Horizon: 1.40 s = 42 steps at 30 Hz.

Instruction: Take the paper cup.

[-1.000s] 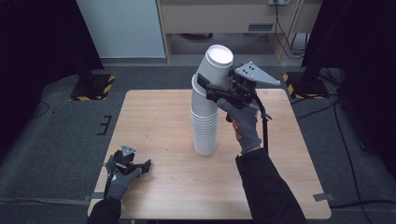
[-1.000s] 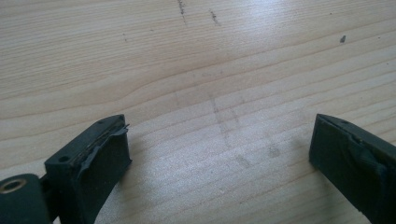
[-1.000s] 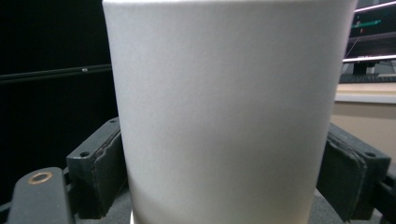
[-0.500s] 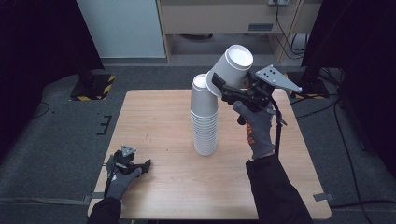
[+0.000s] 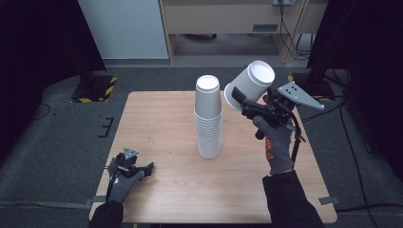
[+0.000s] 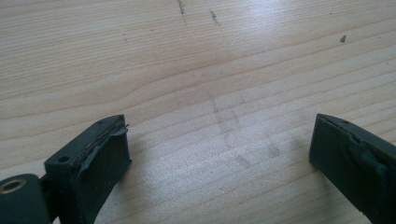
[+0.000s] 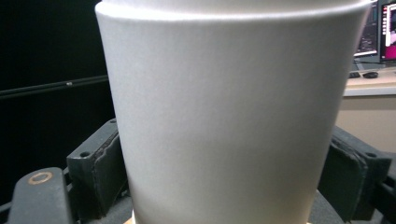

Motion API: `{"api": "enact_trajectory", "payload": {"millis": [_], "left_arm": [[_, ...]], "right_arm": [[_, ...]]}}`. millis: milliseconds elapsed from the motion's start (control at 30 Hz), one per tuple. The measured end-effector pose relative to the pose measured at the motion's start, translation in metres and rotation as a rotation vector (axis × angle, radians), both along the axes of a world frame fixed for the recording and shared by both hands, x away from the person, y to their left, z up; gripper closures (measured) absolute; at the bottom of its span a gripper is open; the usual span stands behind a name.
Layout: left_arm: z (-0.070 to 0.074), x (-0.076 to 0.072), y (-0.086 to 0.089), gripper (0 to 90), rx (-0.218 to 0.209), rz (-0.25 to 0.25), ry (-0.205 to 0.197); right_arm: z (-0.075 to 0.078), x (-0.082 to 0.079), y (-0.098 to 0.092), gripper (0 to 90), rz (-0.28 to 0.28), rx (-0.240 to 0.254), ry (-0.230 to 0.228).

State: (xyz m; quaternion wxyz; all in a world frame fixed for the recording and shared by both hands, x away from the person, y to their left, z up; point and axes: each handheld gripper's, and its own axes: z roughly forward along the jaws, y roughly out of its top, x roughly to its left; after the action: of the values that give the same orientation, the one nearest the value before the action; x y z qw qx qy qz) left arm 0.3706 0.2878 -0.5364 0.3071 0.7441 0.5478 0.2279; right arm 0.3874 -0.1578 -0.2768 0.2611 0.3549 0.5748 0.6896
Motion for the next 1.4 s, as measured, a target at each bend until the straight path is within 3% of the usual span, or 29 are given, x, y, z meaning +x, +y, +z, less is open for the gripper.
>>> {"api": "enact_trajectory", "payload": {"millis": [467,1067,1400], "left_arm": [[0.000,0.000,0.000,3.9,0.001,0.002,0.000],[0.000,-0.001,-0.001,2.3,0.004,-0.001,0.005],[0.002,-0.004,0.000,12.6,-0.002,0.029,-0.004]], "right_arm": [[-0.029,-0.015,-0.032,14.2,-0.020,0.003,0.051],[-0.077,-0.029,-0.061,14.2,-0.031,0.006,0.156],[-0.102,-0.034,-0.071,14.2,-0.017,0.022,0.210]]}}
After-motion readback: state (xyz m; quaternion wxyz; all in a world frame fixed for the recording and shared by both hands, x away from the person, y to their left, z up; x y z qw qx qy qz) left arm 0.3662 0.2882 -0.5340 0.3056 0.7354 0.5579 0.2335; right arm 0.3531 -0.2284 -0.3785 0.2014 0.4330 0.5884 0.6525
